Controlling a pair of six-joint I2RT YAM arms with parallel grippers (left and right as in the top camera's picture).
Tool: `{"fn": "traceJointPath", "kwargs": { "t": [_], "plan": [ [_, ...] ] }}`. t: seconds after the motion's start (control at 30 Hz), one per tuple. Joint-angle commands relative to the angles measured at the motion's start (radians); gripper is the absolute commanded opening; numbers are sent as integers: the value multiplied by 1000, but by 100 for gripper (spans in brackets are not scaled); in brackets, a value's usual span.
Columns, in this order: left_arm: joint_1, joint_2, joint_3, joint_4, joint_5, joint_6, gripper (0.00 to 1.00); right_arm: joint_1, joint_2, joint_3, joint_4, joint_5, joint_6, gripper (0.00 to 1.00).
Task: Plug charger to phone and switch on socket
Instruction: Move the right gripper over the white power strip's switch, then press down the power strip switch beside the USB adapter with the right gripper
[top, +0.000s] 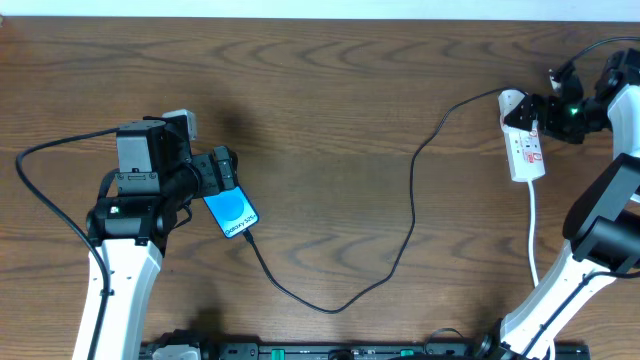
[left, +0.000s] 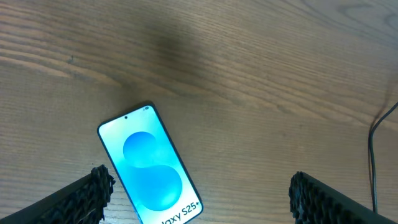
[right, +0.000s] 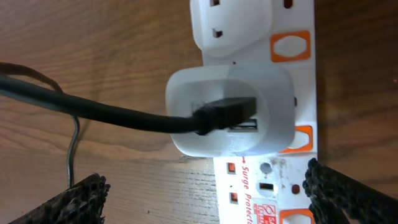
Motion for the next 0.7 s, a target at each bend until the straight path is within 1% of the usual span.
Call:
{"fn": "traceJointPath", "kwargs": {
  "t": [0.0,0.27,0.67],
  "plan": [
    [-3,-3,14,-3,-14,21,93,12,14,15,6,-24,-26,99],
    [-3,-3,14,-3,-14,21,93,24,91,15,19,-28,-25,99],
    [-3,-3,14,-3,-14,21,93,32,100,15,-3,-41,-25,99]
  ]
}}
